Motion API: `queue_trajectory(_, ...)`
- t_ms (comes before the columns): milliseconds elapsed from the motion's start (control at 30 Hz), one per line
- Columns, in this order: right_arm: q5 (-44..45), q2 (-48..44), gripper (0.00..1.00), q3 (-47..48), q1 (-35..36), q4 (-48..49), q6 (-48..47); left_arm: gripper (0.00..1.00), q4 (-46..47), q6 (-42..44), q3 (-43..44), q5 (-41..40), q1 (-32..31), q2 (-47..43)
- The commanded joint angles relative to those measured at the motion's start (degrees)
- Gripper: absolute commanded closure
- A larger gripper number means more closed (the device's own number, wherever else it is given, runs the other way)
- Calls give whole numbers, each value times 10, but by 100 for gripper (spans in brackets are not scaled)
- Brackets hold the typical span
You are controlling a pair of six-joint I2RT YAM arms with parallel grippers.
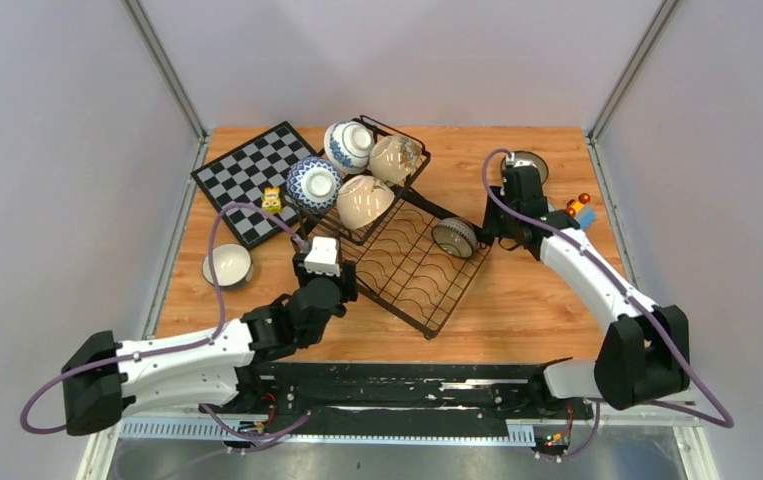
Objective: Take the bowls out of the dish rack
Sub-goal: Pick up the bowl from the dish rack.
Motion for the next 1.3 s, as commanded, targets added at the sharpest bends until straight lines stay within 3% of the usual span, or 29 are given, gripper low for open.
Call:
queue_trajectory(0,7,-41,55,-4,17,-47,-6,26,-84,-31,-15,6,-6,-73)
queue_trajectory(233,50,-120,50,1,104,-73,-68,19,-219,-99,-13,47,-5,-185)
queue_trajectory(333,115,-140,42,-13,168,-74,-115,19,-282,-160,-9,65,-5,-224)
queue_trajectory(600,302,-77,35,-17,285,-55,-240,19,-426,-300,-5,74,-5,-315)
queue_trajectory(1000,387,25,31,-57,323,105,-369,19,-536,-369,-13,39,-5,-431)
queue_trajectory(1267,438,87,42,-85,324,197,-428,19,-533,-373,-28,25,-5,-473)
